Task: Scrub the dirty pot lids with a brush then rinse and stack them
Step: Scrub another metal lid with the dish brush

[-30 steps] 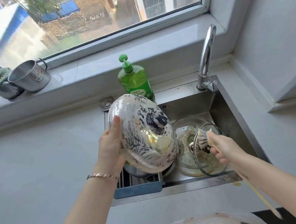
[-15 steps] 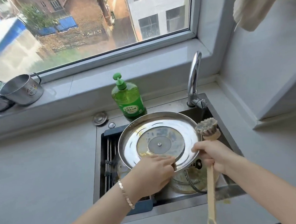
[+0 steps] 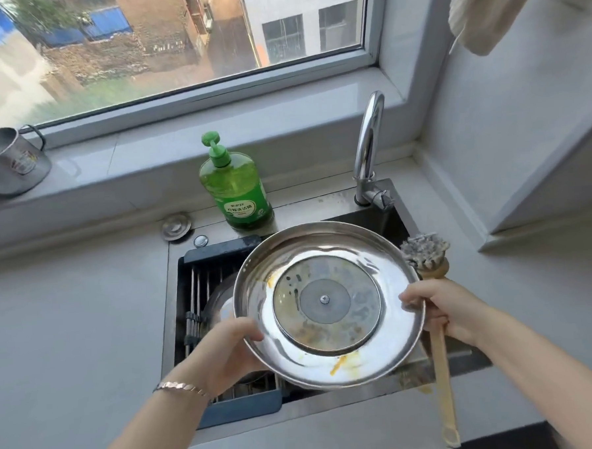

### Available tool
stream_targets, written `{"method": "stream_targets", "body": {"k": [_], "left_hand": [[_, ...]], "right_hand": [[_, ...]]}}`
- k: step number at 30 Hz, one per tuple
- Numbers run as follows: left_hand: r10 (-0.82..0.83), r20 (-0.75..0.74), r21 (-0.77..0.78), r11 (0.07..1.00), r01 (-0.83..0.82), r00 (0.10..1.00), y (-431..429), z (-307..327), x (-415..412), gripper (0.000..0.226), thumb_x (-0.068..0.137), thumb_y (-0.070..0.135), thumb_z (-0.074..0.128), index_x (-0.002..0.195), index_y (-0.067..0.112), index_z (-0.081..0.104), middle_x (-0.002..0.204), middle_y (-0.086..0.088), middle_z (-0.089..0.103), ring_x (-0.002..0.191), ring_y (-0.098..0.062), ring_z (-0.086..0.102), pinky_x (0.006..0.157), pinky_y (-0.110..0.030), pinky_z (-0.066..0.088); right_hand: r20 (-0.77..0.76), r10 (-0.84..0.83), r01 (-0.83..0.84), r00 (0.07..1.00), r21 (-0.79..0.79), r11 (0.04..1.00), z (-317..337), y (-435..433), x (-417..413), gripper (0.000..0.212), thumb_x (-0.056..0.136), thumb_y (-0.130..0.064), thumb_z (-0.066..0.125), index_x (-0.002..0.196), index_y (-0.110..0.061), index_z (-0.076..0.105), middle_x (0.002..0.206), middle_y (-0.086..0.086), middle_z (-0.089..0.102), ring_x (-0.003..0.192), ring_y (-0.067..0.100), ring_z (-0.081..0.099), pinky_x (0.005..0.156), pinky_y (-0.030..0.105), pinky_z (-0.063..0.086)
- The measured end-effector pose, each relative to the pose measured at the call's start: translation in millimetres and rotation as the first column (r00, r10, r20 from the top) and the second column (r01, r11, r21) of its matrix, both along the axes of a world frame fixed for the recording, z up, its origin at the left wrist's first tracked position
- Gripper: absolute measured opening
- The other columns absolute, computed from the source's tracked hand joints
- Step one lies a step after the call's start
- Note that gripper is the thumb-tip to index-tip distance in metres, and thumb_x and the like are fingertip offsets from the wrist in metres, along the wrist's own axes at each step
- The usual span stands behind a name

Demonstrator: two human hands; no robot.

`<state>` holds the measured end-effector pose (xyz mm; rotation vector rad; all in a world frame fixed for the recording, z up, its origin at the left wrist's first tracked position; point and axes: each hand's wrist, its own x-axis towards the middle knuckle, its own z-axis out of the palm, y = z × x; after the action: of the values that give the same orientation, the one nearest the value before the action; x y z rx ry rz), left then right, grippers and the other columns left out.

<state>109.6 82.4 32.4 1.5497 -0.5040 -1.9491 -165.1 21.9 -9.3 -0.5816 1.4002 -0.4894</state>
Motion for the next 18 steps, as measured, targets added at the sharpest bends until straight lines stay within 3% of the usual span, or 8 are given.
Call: {"method": "stream_targets", "body": {"k": [2,5,7,9,12,15,16,18], "left_hand": [[-0.008,-0.047,-0.062,0.998,0.005,0.999,5.7,-6.4,2.4,0.048,0.06,-0.007,0.047,0.105,0.001,0.061,0.09,-0.021,0.07,0.078,-0.034,0.07,0.06,-0.042,0.057],[-0.01,0.015,-0.141,0.99,0.012,1.0,15.1,-17.2,0.8,0.071,0.059,-0.007,0.048,0.124,0.019,0.051,0.105,-0.025,0.066,0.092,-0.042,0.065,0.072,-0.06,0.054],[0.021,0.038,-0.163,0.986,-0.015,0.999,20.5,-23.9,0.6,0.076,0.058,-0.007,0.047,0.127,0.025,0.046,0.104,-0.024,0.065,0.089,-0.042,0.065,0.07,-0.064,0.052],[0.048,0.014,-0.175,0.984,-0.045,0.999,23.8,-25.0,-2.3,0.079,0.056,-0.007,0.047,0.129,0.024,0.045,0.102,-0.021,0.067,0.085,-0.04,0.067,0.066,-0.058,0.054],[0.086,0.007,-0.182,0.98,-0.083,0.996,24.8,-25.4,-11.0,0.081,0.056,-0.007,0.046,0.128,0.028,0.044,0.102,-0.018,0.069,0.084,-0.039,0.068,0.065,-0.054,0.054],[0.097,0.063,-0.22,0.972,-0.081,0.993,23.2,-24.9,-19.4,0.075,0.059,-0.005,0.048,0.121,0.037,0.046,0.104,-0.013,0.069,0.082,-0.036,0.069,0.059,-0.049,0.054],[0.1,0.076,-0.226,0.971,-0.08,0.992,23.9,-24.5,-22.0,0.073,0.06,-0.004,0.049,0.118,0.039,0.046,0.105,-0.013,0.069,0.083,-0.037,0.069,0.058,-0.049,0.054],[0.113,0.047,-0.211,0.972,-0.101,0.993,26.9,-23.5,-22.6,0.072,0.059,-0.004,0.047,0.119,0.036,0.046,0.106,-0.017,0.068,0.083,-0.039,0.069,0.058,-0.05,0.055]], "right_hand": [[-0.225,0.091,-0.118,0.97,-0.105,0.987,2.2,-0.5,-0.8,0.011,0.083,-0.013,0.066,0.077,-0.011,0.058,0.049,-0.006,0.052,0.039,0.007,0.042,0.036,0.015,0.025],[-0.698,0.157,-0.432,0.699,-0.236,0.87,4.9,0.6,-2.8,0.053,0.076,-0.043,0.073,0.118,-0.018,0.053,0.089,-0.007,0.064,0.09,0.02,0.062,0.066,0.027,0.046],[-0.775,0.272,-0.609,0.57,-0.177,0.773,13.8,5.1,5.8,0.083,0.078,-0.057,0.063,0.145,-0.024,0.025,0.121,-0.002,0.059,0.11,0.022,0.057,0.083,0.032,0.046],[-0.75,0.398,-0.728,0.529,-0.159,0.667,15.1,11.0,20.1,0.078,0.088,-0.057,0.048,0.15,-0.031,0.007,0.132,-0.001,0.053,0.115,0.02,0.054,0.086,0.032,0.043],[-0.861,0.326,-0.866,0.391,-0.223,0.448,5.7,34.0,47.7,0.057,0.095,-0.041,0.045,0.147,-0.036,0.022,0.107,-0.001,0.058,0.099,0.02,0.057,0.072,0.03,0.044],[-0.973,0.1,-0.972,0.209,-0.195,0.133,-10.2,61.4,77.3,0.082,0.037,-0.014,0.088,0.116,-0.024,0.067,0.06,0.0,0.051,0.05,0.019,0.052,0.038,0.023,0.025],[-0.971,0.083,-0.97,0.224,-0.214,0.111,-11.8,61.1,82.8,0.085,0.026,-0.007,0.086,0.108,-0.023,0.071,0.054,0.0,0.05,0.043,0.017,0.049,0.037,0.022,0.018],[-0.973,0.062,-0.965,0.221,-0.209,0.155,-8.3,47.2,84.0,0.081,0.039,-0.002,0.083,0.115,-0.024,0.068,0.059,0.003,0.052,0.043,0.02,0.05,0.042,0.024,0.019]]}}
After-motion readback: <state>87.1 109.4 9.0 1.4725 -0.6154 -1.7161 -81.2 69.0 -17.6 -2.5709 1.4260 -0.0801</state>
